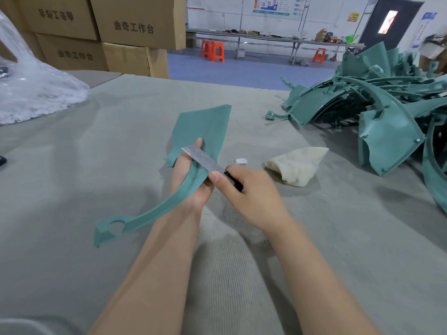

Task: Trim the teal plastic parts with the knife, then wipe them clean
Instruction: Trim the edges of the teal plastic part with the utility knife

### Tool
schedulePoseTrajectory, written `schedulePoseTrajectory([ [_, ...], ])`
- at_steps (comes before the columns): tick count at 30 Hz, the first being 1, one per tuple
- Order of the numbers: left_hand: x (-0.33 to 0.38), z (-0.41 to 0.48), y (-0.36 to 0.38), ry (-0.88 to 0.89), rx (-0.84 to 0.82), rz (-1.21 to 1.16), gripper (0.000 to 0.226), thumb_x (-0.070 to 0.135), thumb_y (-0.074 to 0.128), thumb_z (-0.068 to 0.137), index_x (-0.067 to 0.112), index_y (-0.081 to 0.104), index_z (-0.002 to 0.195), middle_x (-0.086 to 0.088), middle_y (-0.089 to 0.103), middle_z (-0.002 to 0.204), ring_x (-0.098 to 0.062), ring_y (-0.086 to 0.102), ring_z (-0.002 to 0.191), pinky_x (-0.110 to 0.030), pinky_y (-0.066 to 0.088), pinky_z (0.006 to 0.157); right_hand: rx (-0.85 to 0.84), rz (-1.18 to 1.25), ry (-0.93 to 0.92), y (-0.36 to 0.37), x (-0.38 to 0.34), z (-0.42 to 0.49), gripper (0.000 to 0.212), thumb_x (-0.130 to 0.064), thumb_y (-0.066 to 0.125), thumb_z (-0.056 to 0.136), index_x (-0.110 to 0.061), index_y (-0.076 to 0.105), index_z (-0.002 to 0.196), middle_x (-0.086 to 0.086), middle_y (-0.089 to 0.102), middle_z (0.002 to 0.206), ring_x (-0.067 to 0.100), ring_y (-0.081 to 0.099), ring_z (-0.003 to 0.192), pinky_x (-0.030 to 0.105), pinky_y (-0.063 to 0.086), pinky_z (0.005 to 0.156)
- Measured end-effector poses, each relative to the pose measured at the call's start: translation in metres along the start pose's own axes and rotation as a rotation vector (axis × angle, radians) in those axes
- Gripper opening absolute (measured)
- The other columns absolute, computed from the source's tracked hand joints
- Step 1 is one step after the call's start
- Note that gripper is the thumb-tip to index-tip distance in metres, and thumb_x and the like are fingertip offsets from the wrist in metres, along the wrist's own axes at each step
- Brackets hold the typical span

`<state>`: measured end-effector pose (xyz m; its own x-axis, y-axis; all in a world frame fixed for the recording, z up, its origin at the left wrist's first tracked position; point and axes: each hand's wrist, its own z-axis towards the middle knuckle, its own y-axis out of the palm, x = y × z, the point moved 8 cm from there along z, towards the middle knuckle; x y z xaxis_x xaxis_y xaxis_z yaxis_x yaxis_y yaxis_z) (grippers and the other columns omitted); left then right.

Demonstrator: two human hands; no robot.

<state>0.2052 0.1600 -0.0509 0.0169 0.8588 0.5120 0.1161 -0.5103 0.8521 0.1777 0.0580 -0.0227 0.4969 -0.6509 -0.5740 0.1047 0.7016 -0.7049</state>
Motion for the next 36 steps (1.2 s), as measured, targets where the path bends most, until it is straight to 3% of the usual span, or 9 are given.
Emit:
schedulePoseTrajectory([
  [3,0.003,0.002,-0.004,0.013,0.027,0.042,0.036,0.017,0.051,0.097,0.014,0.069,0.065,0.001,0.064,0.064,-0.011,0.061,0.050,-0.015,0.045,0.044,-0.021,0.005,-0.012,0.004,-0.003,0.000,0.052,-0.050,0.051,0.094,-0.020,0.029,0.057,-0.002,0.030,0.047,0.015,0.033,0.049,0.028,0.026,0.048],
  [6,0.006,0.004,-0.012,0.027,0.083,0.075,0.017,0.018,0.055,0.094,0.013,0.057,0.078,0.000,0.054,0.071,-0.010,0.054,0.055,-0.015,0.042,0.042,-0.062,0.032,-0.007,0.010,-0.005,-0.001,0.052,-0.051,0.052,0.094,-0.023,0.030,0.055,-0.004,0.033,0.045,0.012,0.035,0.047,0.026,0.024,0.046],
  [11,0.011,0.009,-0.020,0.034,0.086,0.133,0.019,0.024,0.058,0.092,0.015,0.054,0.076,0.002,0.049,0.070,-0.007,0.052,0.048,-0.014,0.040,0.042,-0.112,0.053,-0.010,0.016,-0.009,-0.003,0.052,-0.051,0.052,0.094,-0.024,0.031,0.055,-0.006,0.034,0.044,0.010,0.036,0.045,0.027,0.024,0.048],
  [16,0.013,0.008,-0.022,0.086,0.086,0.132,0.013,0.023,0.059,0.092,0.013,0.057,0.084,0.001,0.052,0.075,-0.009,0.052,0.057,-0.015,0.045,0.046,-0.158,0.079,-0.006,0.018,-0.012,-0.004,0.050,-0.050,0.052,0.094,-0.025,0.033,0.055,-0.006,0.034,0.045,0.009,0.035,0.045,0.028,0.026,0.050],
  [21,0.015,0.011,-0.020,0.083,0.110,-0.030,0.006,0.018,0.054,0.096,0.013,0.055,0.094,0.003,0.056,0.080,-0.007,0.054,0.064,-0.016,0.046,0.044,-0.275,0.147,-0.047,0.031,-0.028,-0.009,0.041,-0.048,0.052,0.095,-0.039,0.047,0.055,-0.012,0.042,0.047,0.005,0.039,0.047,0.025,0.028,0.051],
  [26,0.024,0.014,-0.023,0.110,0.160,-0.131,0.011,0.015,0.055,0.096,0.013,0.057,0.086,0.001,0.061,0.076,-0.009,0.057,0.062,-0.015,0.045,0.042,-0.384,0.183,-0.127,0.036,-0.044,-0.013,0.048,-0.043,0.053,0.096,-0.005,0.051,0.067,-0.002,0.041,0.054,0.009,0.036,0.048,0.028,0.031,0.051],
  [29,0.024,0.011,-0.021,0.128,0.148,-0.118,0.014,0.017,0.054,0.097,0.013,0.059,0.084,0.002,0.065,0.065,-0.008,0.061,0.055,-0.015,0.047,0.044,-0.510,0.436,-0.023,0.035,-0.044,-0.020,0.045,-0.038,0.054,0.097,0.000,0.059,0.074,-0.004,0.045,0.053,0.009,0.040,0.050,0.024,0.035,0.050],
  [33,0.024,0.005,-0.013,0.187,0.113,0.022,0.031,0.023,0.048,0.100,0.016,0.061,0.073,0.007,0.060,0.052,-0.004,0.056,0.047,-0.016,0.045,0.044,-0.293,0.588,0.229,0.011,-0.016,-0.010,0.044,-0.045,0.044,0.099,-0.012,0.058,0.073,-0.006,0.044,0.050,0.009,0.040,0.046,0.020,0.034,0.045],
  [36,0.024,0.004,-0.007,0.197,0.107,0.048,0.023,0.025,0.047,0.101,0.016,0.060,0.084,0.008,0.066,0.058,-0.003,0.061,0.049,-0.015,0.045,0.047,-0.111,0.572,0.385,-0.005,0.014,-0.004,0.046,-0.052,0.047,0.095,-0.009,0.057,0.081,0.000,0.046,0.056,0.012,0.045,0.047,0.024,0.038,0.048],
])
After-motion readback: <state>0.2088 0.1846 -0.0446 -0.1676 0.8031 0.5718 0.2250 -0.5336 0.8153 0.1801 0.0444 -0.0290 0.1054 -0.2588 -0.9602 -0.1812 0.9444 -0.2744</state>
